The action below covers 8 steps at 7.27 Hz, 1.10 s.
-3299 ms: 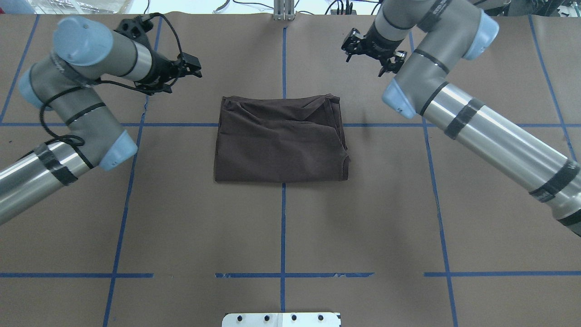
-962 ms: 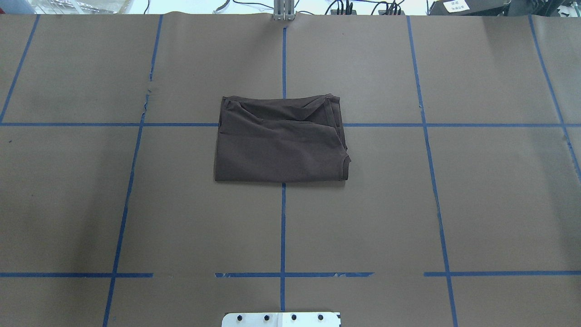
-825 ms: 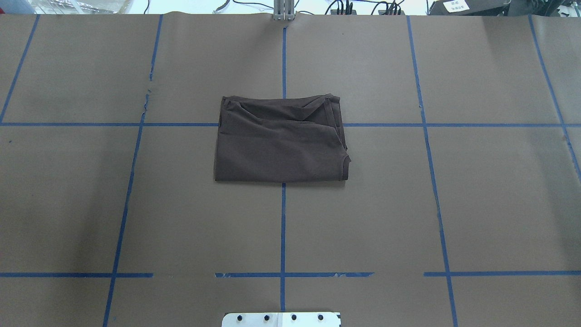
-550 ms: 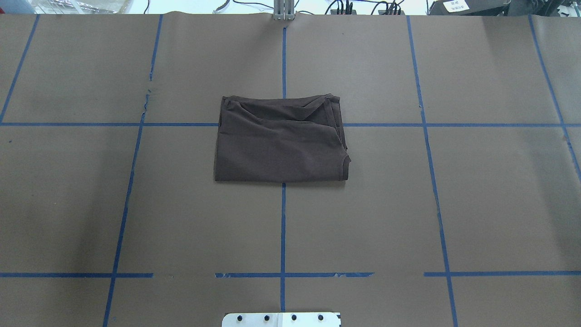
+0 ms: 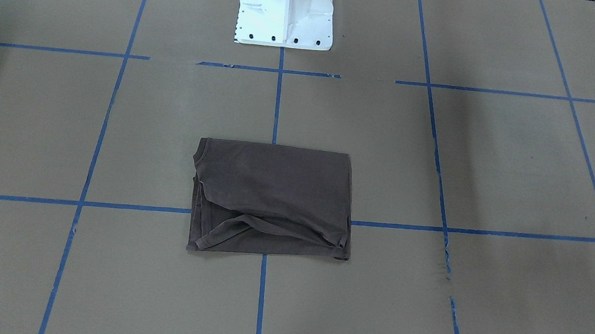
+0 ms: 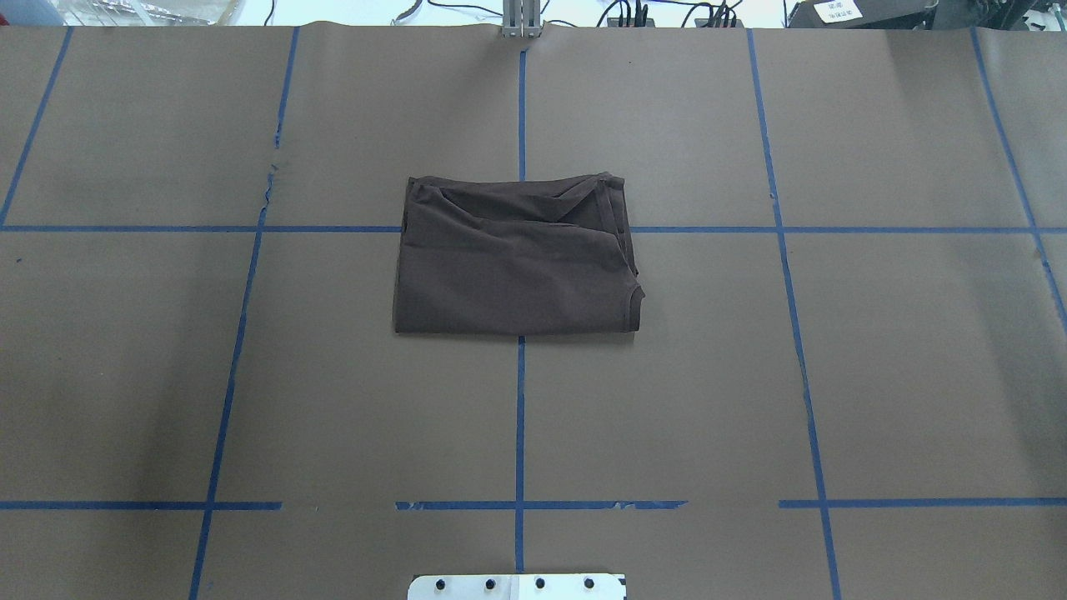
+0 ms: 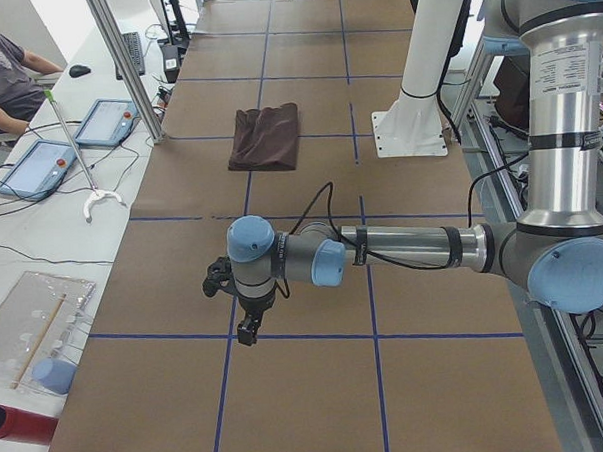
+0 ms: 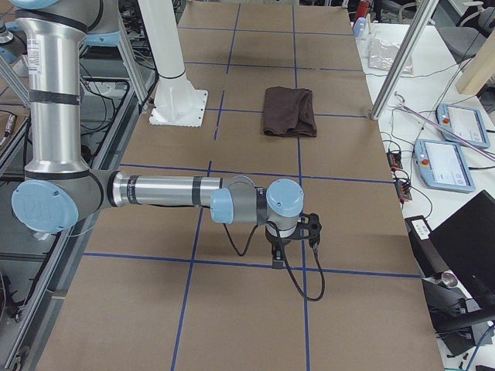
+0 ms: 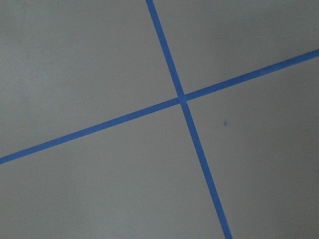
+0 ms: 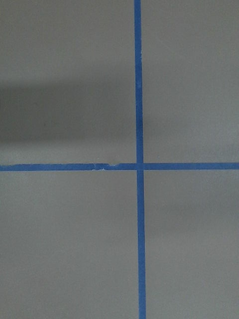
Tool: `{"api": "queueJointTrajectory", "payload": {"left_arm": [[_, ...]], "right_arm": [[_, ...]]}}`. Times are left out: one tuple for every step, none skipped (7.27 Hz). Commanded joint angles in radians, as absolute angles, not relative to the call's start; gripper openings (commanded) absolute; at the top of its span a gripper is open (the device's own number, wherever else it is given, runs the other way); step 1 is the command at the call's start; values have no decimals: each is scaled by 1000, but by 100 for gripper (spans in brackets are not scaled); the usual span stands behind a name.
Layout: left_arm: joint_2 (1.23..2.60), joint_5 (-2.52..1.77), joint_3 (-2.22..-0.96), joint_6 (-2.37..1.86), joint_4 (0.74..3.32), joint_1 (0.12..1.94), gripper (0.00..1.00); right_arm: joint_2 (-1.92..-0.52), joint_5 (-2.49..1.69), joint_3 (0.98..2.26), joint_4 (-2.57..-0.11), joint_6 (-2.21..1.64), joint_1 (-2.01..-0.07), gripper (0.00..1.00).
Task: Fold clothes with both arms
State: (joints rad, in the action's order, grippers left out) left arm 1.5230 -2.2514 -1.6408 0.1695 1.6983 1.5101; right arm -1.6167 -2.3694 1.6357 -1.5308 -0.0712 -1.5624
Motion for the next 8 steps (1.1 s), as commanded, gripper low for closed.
{"api": "queueJointTrajectory", "payload": {"left_arm": [[1525, -2258, -1634, 21, 1698, 1509, 100], [1526, -2305, -1632, -133, 1700, 1509, 100], [1522, -2324, -1638, -177, 1700, 1509, 100], [1522, -2324, -1635, -176, 1701, 1509, 100], [1522, -2324, -1635, -176, 1703, 1509, 100], [1522, -2324, -1635, -175, 1704, 1509, 100], [1522, -2324, -1635, -172, 1704, 1509, 100], [1522, -2322, -1637, -170, 1706, 1509, 100]], "right_arm": [[-1617, -2372, 1637, -1529, -74, -1562, 100], [-1617, -2372, 1637, -1529, -74, -1562, 100], [-1617, -2372, 1637, -1529, -74, -1563, 100], [-1617, -2372, 1637, -1529, -74, -1563, 100], [-1617, -2373, 1638, -1529, -74, -1563, 100], [-1617, -2375, 1641, -1529, -74, -1563, 100], [-1617, -2384, 1641, -1529, -74, -1563, 100], [-1617, -2387, 1641, -1529, -74, -1563, 100]]}}
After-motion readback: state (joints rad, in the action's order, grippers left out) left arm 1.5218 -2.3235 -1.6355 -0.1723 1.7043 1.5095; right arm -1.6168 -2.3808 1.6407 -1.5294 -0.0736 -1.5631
